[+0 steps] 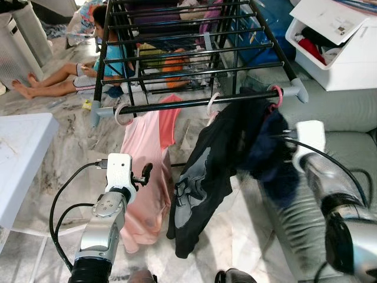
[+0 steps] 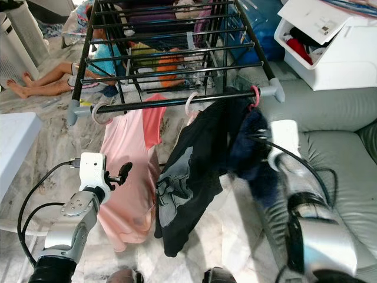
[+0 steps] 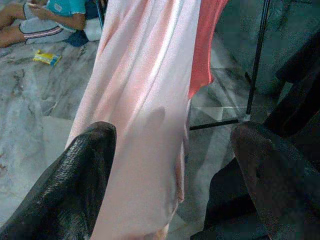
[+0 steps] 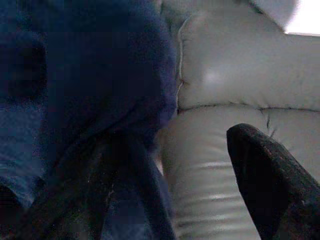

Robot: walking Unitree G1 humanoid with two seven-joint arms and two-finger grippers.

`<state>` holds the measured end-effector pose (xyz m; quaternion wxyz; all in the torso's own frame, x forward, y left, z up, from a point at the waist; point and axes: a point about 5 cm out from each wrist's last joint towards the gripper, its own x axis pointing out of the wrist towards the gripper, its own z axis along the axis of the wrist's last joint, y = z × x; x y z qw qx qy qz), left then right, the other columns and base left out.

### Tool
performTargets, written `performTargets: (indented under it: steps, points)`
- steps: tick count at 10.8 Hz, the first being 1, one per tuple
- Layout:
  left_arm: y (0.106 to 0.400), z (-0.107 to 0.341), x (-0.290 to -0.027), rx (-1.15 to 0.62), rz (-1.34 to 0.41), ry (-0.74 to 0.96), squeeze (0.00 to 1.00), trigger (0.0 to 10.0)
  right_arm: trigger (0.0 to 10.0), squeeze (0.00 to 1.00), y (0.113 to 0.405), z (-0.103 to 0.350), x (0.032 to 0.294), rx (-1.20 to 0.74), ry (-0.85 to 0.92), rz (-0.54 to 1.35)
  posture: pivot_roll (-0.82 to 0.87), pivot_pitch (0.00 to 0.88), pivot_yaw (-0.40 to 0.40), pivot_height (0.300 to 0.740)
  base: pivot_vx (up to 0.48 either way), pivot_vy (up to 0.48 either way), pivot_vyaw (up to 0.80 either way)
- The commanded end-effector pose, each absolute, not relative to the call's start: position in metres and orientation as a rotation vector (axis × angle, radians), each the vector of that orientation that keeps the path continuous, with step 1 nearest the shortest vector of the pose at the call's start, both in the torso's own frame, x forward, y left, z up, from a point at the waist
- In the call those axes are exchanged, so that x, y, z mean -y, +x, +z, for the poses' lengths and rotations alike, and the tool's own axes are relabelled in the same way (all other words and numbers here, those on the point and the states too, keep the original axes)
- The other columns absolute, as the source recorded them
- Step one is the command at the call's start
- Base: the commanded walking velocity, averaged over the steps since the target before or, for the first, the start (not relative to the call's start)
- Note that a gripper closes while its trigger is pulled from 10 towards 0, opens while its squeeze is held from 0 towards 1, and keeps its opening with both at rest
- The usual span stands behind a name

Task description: Hang hanger

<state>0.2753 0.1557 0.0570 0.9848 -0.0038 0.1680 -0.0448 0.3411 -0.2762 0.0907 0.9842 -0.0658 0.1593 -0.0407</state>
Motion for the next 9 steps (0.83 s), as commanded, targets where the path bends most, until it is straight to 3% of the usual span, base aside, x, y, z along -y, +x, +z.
performTargets:
  steps: [1, 9]
  points:
    - [0.276, 0.058, -0.159, -0.342, -0.088, 0.009, 0.00, 10.0, 10.0, 1.00, 0.343, 0.105, 0.283, -0.234, -0.108, -0.094, 0.00, 0.050, 0.054, 0.740, 0.000, 0.000, 0.00]
    - [0.277, 0.058, -0.160, -0.347, -0.077, 0.011, 0.00, 10.0, 10.0, 1.00, 0.342, 0.097, 0.272, -0.265, -0.071, 0.010, 0.01, 0.052, 0.047, 0.740, 0.000, 0.000, 0.00]
